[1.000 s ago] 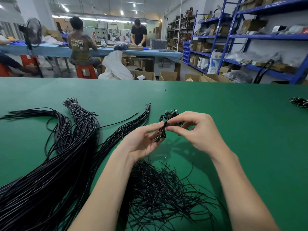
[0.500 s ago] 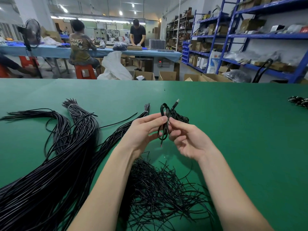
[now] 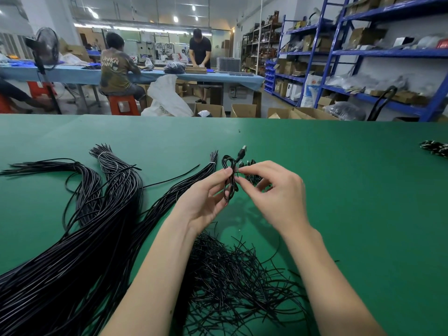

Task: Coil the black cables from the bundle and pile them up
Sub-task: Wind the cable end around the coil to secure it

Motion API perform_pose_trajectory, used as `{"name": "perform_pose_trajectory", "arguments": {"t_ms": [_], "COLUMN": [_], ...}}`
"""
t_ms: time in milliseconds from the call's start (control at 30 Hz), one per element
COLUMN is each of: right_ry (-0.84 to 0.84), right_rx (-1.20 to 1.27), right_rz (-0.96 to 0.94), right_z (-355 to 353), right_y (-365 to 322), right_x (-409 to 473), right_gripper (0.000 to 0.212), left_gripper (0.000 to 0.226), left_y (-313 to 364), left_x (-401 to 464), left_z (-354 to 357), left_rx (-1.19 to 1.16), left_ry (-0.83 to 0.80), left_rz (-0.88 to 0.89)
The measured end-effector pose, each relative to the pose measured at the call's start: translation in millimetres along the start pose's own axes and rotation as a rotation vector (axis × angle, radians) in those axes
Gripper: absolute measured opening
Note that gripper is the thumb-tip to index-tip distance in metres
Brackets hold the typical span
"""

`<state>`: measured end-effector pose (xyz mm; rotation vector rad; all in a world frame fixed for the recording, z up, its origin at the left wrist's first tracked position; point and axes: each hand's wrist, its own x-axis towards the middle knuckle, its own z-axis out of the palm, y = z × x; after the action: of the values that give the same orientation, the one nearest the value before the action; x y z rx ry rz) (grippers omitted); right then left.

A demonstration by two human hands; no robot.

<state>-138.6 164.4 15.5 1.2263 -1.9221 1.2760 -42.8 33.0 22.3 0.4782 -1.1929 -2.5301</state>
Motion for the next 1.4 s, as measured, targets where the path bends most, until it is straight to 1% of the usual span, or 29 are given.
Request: {"name": "perform_pose_trajectory", "arguments": {"t_ms": [67,100,133,167,233,267,300,333,367,433,500,567,667,733,800,867,900,933,967,1000,1033,1067,1100,1133,1167,1267,1333,1400], "right_ry": [0.035,0.043,0.039,0.019,-0.112,-0.186,-0.233,-0.285,-0.340,-0.393,-0.377,-0.354,-0.297,-0.241,-0.191,-0.159,-0.162,-0.176,-0.210,-0.251,-0.255,-0.233,-0.224,-0.223,-0.198,-0.057,0.012,0.024], "right_rx": [0.041,0.081,0.162,0.311,0.792,1.015,1.155,1.195,1.155,0.941,0.693,0.511,0.366,0.349,0.348,0.369,0.429,0.543,0.709,0.928,1.130,1.239,1.244,1.144,0.983,0.493,0.274,0.138], "right_rz": [0.018,0.079,0.207,0.411,0.926,1.136,1.250,1.273,1.230,1.028,0.760,0.556,0.416,0.344,0.310,0.365,0.447,0.586,0.772,0.985,1.173,1.283,1.309,1.250,1.121,0.587,0.300,0.103], "right_z": [4,6,8,9,4,1,-2,-5,-8,-14,-20,-23,-21,-19,-18,-15,-14,-13,-10,-8,-6,-3,0,3,7,10,8,6], "right_y": [-1,-2,-4,-5,-9,-9,-7,-5,-2,0,3,6,4,2,1,1,0,0,-2,-4,-7,-8,-8,-8,-7,-4,4,9], "right_x": [-1,0,1,4,10,11,10,8,8,10,11,11,9,7,6,6,7,8,10,10,9,8,7,5,4,2,-1,-4], "right_gripper": [0.005,0.005,0.009,0.012,0.010,0.006,0.005,0.007,0.007,0.005,0.012,0.016,0.018,0.016,0.011,0.007,0.006,0.007,0.009,0.012,0.013,0.014,0.013,0.011,0.008,0.006,0.004,0.004], "left_gripper": [0.022,0.017,0.017,0.020,0.026,0.025,0.021,0.017,0.015,0.013,0.012,0.010,0.011,0.010,0.011,0.013,0.016,0.020,0.023,0.026,0.027,0.027,0.026,0.026,0.027,0.037,0.035,0.028], "left_y": [0,0,0,-1,-2,-2,-2,-2,-2,-2,-3,-4,-5,-6,-6,-7,-8,-9,-9,-9,-10,-10,-10,-10,-10,-8,-8,-9], "left_x": [1,0,0,1,1,0,0,0,0,0,0,1,2,2,2,2,2,3,3,3,3,3,3,4,5,5,5,5], "left_z": [-1,-1,-2,-2,0,1,2,3,4,3,1,0,-1,-2,-3,-4,-4,-3,-2,-1,0,0,0,-1,-2,-3,-2,-1], "left_rx": [0.030,0.055,0.084,0.117,0.218,0.277,0.321,0.339,0.330,0.259,0.172,0.127,0.103,0.097,0.119,0.157,0.164,0.174,0.192,0.219,0.247,0.267,0.270,0.259,0.237,0.143,0.112,0.108], "left_ry": [-0.016,-0.032,-0.053,-0.073,-0.091,-0.094,-0.095,-0.093,-0.089,-0.084,-0.070,-0.053,-0.053,-0.055,-0.067,-0.100,-0.122,-0.140,-0.150,-0.151,-0.144,-0.127,-0.100,-0.069,-0.041,-0.015,-0.022,-0.024], "left_rz": [0.026,0.048,0.078,0.115,0.201,0.238,0.259,0.261,0.243,0.164,0.082,0.041,0.018,0.005,0.013,0.052,0.082,0.120,0.161,0.201,0.236,0.258,0.261,0.248,0.226,0.173,0.153,0.138]}}
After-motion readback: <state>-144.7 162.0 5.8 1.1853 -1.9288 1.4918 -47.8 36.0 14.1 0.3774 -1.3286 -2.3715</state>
